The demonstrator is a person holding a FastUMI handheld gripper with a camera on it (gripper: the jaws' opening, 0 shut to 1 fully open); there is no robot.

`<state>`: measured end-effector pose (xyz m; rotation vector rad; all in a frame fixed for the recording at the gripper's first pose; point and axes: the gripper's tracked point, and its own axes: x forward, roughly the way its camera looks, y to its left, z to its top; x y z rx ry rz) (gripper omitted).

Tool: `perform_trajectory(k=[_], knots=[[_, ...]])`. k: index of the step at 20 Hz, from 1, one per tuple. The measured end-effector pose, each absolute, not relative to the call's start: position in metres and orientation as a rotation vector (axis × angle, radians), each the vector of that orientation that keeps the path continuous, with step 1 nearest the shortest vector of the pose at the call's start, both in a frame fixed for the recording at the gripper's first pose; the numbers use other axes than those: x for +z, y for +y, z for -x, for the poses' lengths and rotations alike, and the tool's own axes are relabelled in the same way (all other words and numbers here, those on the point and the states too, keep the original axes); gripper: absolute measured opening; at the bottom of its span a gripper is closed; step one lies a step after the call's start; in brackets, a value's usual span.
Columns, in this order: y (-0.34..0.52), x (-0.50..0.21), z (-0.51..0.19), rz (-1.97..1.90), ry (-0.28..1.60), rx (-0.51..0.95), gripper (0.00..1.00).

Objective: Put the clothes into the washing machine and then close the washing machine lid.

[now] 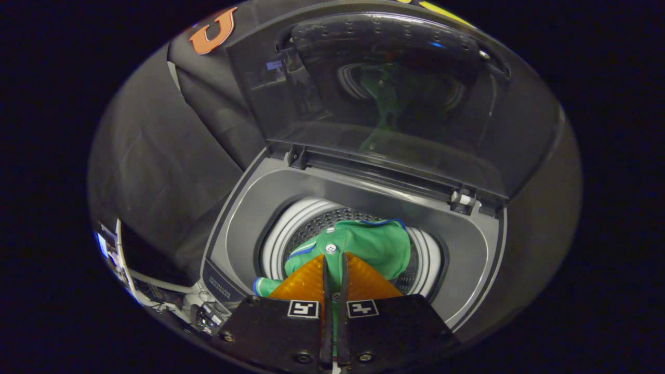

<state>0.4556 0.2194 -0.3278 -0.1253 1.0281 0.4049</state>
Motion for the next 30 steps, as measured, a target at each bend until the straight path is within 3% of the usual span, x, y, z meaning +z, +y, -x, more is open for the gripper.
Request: perform_trajectory(k=[7,10,16,30], knots=[[0.217,-0.334,-0.46,0.142,1.033,0.379,0.07],[0.219,-0.331,-0.46,0.156,1.039,0.388,1.0],[0.235,-0.283,-0.467,0.116,0.93,0.419,0.98],[0.244,-0.056,-0.515,-0.063,0.653,0.406,0.97]])
